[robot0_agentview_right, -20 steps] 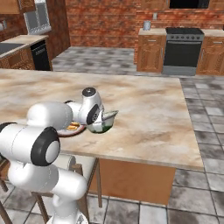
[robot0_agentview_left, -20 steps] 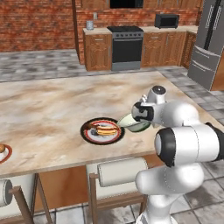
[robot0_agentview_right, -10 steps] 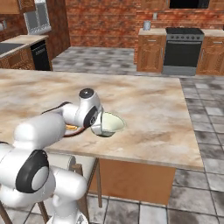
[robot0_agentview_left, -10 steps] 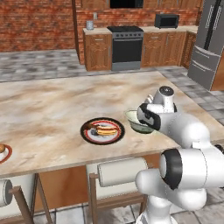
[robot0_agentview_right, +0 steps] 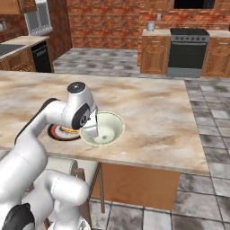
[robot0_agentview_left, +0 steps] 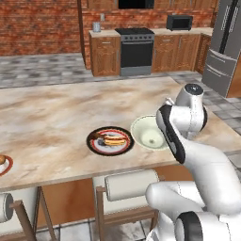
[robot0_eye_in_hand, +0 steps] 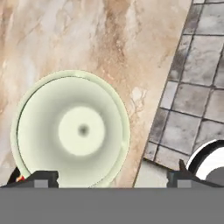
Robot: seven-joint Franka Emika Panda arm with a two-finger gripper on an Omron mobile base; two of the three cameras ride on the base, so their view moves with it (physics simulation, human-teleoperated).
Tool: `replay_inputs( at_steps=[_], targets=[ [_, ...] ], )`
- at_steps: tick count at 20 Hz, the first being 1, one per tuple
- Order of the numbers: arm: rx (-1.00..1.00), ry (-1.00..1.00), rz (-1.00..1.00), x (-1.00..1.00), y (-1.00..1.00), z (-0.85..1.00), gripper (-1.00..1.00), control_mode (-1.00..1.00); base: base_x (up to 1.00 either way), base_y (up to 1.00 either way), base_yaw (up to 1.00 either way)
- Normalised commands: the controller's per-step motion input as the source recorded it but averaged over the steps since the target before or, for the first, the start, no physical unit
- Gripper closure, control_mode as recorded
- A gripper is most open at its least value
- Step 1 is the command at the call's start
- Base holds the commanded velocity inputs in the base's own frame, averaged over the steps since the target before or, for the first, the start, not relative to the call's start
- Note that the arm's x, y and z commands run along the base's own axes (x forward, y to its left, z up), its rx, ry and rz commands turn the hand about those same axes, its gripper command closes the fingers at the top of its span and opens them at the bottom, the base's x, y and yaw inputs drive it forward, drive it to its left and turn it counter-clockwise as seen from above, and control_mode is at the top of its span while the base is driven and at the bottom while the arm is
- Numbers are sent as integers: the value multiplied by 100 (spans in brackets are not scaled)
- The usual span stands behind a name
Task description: Take the smaller bowl and place it next to the appetizer plate on the dining counter , and place the larger bowl next to the plate with cooked food.
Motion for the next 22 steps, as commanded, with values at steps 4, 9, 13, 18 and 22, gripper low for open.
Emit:
replay_inputs(
  at_steps=[4,9,13,18,22],
  targets=[
    [-24,0,37,-100,36,97,-100,-100,0,0,0],
    [-31,0,36,-100,30,88,-100,-100,0,0,0],
    [-25,-17,20,-99,23,94,-100,-100,0,0,0],
    [-15,-12,17,-97,2,99,-100,-100,0,0,0],
    [-8,-7,20,-81,0,77,-100,-100,0,0,0]
  ],
)
